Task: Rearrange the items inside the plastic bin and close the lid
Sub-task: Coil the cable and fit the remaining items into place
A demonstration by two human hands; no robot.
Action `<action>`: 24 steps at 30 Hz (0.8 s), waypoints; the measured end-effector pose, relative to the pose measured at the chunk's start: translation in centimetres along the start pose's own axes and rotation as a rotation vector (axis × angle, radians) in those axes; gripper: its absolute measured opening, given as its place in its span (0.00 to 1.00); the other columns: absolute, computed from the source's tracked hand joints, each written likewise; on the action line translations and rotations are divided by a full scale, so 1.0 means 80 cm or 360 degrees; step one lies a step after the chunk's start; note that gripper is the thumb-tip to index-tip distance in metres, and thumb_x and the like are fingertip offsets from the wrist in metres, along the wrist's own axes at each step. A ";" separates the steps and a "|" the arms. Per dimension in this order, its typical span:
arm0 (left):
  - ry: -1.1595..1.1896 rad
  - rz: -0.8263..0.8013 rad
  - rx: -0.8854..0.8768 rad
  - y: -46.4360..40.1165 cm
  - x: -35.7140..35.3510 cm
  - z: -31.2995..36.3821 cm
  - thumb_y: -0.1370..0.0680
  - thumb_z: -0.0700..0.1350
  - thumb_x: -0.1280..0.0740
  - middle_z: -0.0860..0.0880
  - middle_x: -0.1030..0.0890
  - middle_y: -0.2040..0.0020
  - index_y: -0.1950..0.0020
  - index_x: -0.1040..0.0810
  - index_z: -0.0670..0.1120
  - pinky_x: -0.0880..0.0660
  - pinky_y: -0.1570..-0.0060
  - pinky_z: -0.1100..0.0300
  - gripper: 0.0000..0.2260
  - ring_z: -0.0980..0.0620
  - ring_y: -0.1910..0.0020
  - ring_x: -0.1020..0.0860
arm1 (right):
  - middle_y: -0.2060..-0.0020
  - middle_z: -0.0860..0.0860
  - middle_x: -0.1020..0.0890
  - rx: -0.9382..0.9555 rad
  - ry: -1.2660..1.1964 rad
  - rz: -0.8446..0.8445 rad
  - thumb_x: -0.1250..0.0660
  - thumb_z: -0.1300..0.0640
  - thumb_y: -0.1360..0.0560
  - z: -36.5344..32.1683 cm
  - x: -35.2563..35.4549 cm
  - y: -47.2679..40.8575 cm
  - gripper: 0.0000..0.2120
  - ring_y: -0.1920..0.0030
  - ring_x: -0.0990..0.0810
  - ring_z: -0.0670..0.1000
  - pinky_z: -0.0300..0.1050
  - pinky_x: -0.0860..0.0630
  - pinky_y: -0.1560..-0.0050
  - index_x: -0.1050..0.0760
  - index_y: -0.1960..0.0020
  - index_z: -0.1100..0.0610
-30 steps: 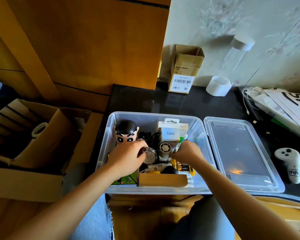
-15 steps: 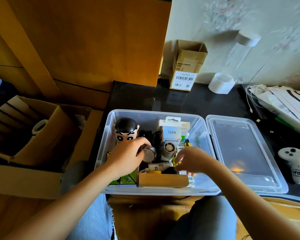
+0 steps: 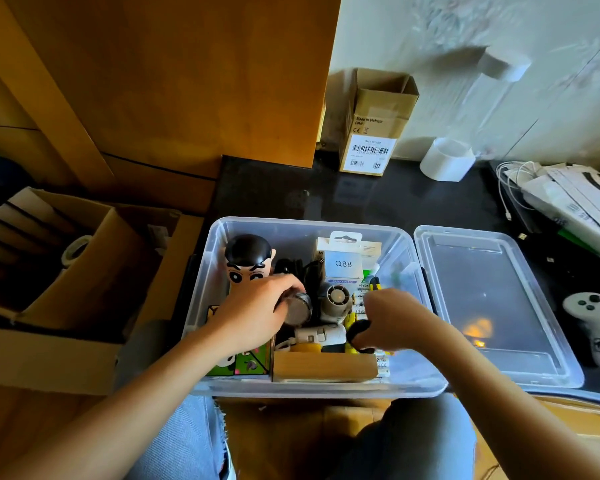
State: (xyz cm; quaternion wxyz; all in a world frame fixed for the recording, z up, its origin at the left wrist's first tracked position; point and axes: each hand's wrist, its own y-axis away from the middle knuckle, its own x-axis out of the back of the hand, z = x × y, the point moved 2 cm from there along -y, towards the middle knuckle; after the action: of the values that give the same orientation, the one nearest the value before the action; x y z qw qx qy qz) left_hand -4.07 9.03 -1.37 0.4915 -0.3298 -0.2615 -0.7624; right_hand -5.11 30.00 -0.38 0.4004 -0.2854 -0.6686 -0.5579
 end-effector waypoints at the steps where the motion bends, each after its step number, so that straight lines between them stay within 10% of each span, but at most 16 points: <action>1: -0.0006 -0.0015 -0.0004 -0.002 -0.001 0.002 0.21 0.40 0.38 0.59 0.22 0.47 0.40 0.25 0.54 0.28 0.65 0.69 0.13 0.65 0.61 0.23 | 0.71 0.48 0.30 -0.0024 0.0079 0.0011 0.30 0.51 0.33 0.001 0.005 0.003 0.13 0.70 0.30 0.48 0.37 0.34 0.72 0.32 0.64 0.56; 11: -0.0075 -0.0053 0.0039 -0.017 -0.011 0.001 0.22 0.43 0.35 0.58 0.22 0.45 0.42 0.24 0.56 0.23 0.57 0.58 0.11 0.59 0.54 0.23 | 0.64 0.49 0.25 -0.0158 0.0276 0.0141 0.37 0.64 0.27 -0.011 0.009 0.007 0.06 0.60 0.24 0.51 0.39 0.30 0.65 0.25 0.53 0.55; 14: -0.0041 0.0099 0.0064 -0.016 -0.010 -0.003 0.23 0.42 0.35 0.61 0.24 0.52 0.45 0.24 0.56 0.32 0.68 0.70 0.11 0.64 0.62 0.26 | 0.60 0.53 0.18 0.0078 -0.0026 0.0105 0.38 0.59 0.25 -0.016 0.015 0.012 0.08 0.58 0.19 0.53 0.44 0.21 0.60 0.20 0.54 0.58; 19: 0.0218 0.0338 0.0136 -0.020 -0.005 -0.002 0.25 0.38 0.38 0.56 0.23 0.55 0.51 0.24 0.54 0.26 0.60 0.63 0.11 0.60 0.57 0.25 | 0.48 0.46 0.18 0.0645 -0.0274 -0.0023 0.37 0.54 0.23 -0.053 0.017 0.017 0.10 0.55 0.24 0.42 0.38 0.27 0.56 0.21 0.44 0.48; 24: 0.0283 0.0413 0.0192 -0.021 -0.003 0.000 0.25 0.37 0.40 0.54 0.22 0.54 0.51 0.24 0.53 0.25 0.58 0.59 0.11 0.57 0.56 0.24 | 0.46 0.49 0.19 0.0818 -0.0053 -0.0029 0.37 0.59 0.25 -0.094 0.004 -0.007 0.18 0.49 0.22 0.52 0.41 0.30 0.59 0.27 0.37 0.46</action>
State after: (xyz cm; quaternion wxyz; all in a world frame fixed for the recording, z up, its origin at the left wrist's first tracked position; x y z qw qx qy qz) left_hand -5.52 9.80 -1.68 0.6258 -0.2621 -0.2175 -0.7017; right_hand -4.14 22.52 0.05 0.4436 -0.1775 -0.7975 -0.3685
